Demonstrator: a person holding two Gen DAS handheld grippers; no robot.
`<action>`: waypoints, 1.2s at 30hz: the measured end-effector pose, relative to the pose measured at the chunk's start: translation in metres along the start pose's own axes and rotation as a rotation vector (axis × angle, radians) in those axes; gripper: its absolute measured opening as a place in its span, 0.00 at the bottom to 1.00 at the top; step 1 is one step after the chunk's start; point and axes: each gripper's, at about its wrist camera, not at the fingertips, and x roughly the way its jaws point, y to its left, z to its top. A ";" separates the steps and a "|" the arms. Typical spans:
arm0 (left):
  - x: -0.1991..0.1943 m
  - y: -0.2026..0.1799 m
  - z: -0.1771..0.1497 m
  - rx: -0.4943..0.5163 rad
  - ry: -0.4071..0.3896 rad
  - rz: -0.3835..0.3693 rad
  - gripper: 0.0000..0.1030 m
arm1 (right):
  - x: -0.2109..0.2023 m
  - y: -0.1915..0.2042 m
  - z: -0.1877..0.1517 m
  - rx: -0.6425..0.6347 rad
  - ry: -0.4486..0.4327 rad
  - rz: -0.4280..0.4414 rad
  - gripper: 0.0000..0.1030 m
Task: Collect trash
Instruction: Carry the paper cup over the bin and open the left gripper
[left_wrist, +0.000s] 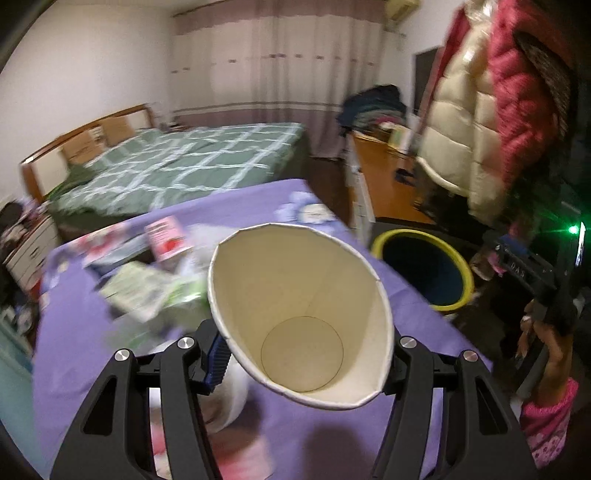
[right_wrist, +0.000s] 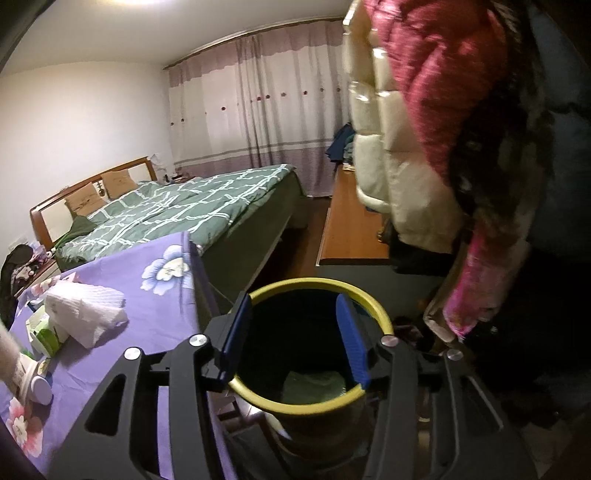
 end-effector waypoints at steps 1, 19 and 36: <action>0.010 -0.011 0.006 0.021 0.005 -0.016 0.58 | -0.001 -0.004 -0.001 0.004 0.002 -0.005 0.47; 0.198 -0.186 0.083 0.233 0.138 -0.218 0.59 | 0.005 -0.078 -0.014 0.094 0.059 -0.080 0.47; 0.168 -0.157 0.089 0.120 0.092 -0.191 0.91 | 0.017 -0.072 -0.017 0.095 0.095 -0.068 0.47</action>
